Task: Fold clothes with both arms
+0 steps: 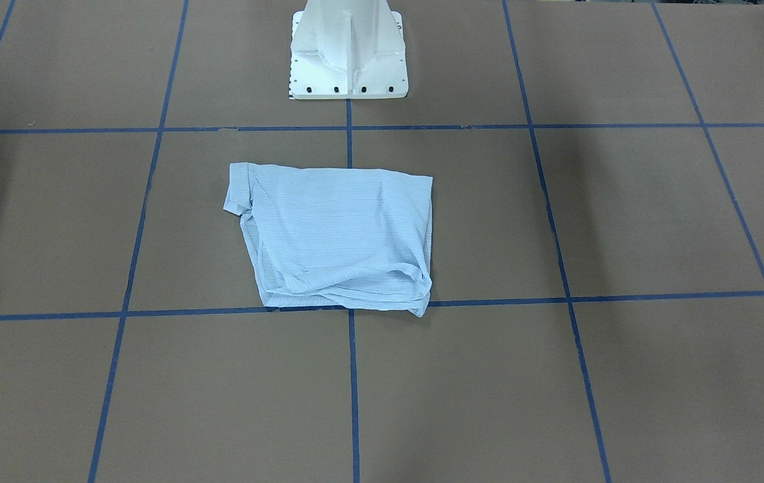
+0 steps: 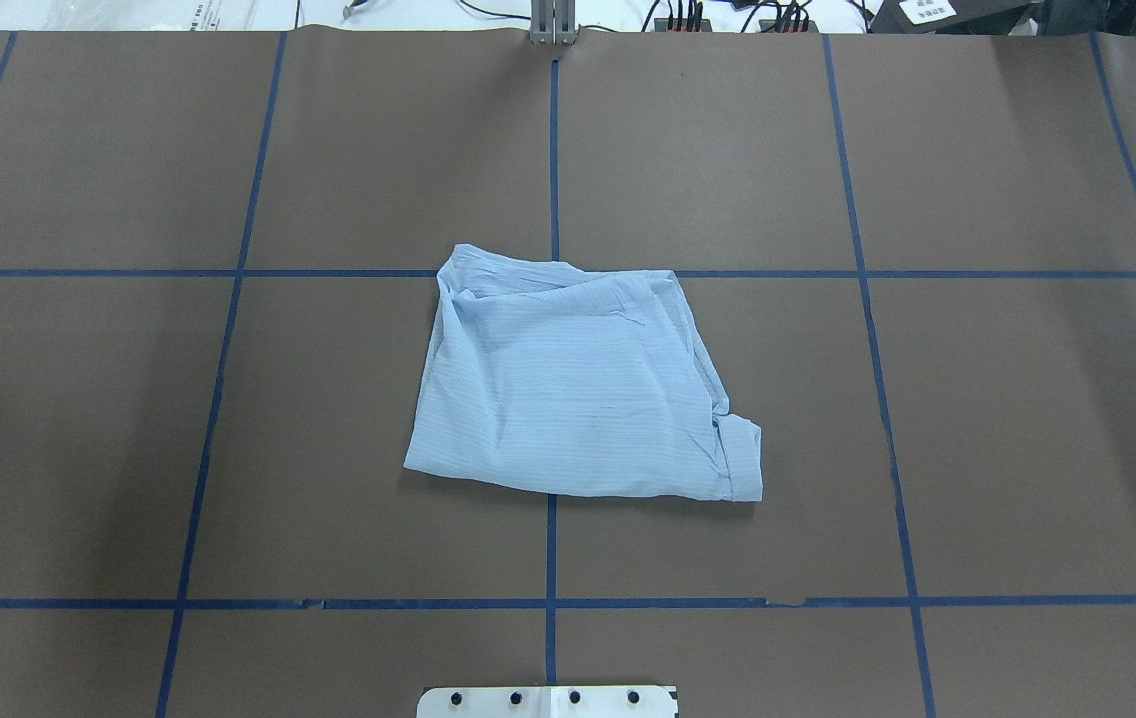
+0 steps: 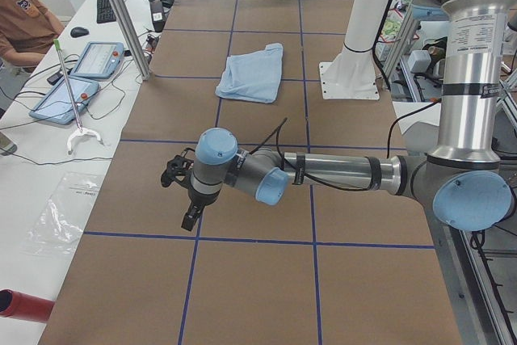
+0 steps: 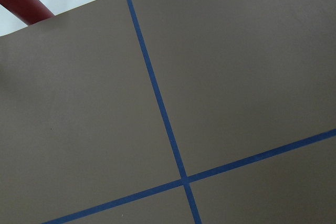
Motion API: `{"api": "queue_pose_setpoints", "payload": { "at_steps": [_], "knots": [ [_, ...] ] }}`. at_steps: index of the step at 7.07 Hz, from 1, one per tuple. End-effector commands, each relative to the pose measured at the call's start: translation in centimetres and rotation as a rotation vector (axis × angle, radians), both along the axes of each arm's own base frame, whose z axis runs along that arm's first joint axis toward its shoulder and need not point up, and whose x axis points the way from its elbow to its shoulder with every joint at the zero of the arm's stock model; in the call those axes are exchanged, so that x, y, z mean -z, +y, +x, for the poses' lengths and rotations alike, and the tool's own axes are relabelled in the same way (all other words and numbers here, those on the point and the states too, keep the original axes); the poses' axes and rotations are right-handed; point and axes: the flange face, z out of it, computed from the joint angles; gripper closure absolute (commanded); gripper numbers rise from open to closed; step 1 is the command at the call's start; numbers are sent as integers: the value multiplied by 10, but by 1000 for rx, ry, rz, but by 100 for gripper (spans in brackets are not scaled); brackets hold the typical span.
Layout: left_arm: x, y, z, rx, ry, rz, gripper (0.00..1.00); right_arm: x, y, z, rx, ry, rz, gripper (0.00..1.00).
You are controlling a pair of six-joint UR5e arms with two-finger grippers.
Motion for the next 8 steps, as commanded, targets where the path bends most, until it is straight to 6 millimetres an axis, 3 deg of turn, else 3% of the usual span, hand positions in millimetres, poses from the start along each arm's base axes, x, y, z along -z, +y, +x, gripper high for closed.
{"api": "queue_pose_setpoints", "payload": {
  "at_steps": [1, 2, 3, 4, 6, 8],
  "knots": [
    [-6, 2, -1, -2, 1, -97, 1, -16, 19, 7, -24, -3, -29, 0],
    [15, 9, -1, -1, -1, -180, 1, -16, 25, 7, -88, -10, -99, 0],
    [38, 22, -2, -1, -2, -227, 1, 2, 25, 6, -163, -23, -148, 0],
    [30, 25, -2, -5, 1, -265, 1, 11, 37, 6, -172, -27, -144, 0],
    [-1, 28, 1, -49, 16, -265, 1, 14, 39, 7, -173, -58, -185, 0],
    [-3, 28, 2, -56, 26, -260, 1, 17, 40, 9, -178, -51, -214, 0]
  ]
}}
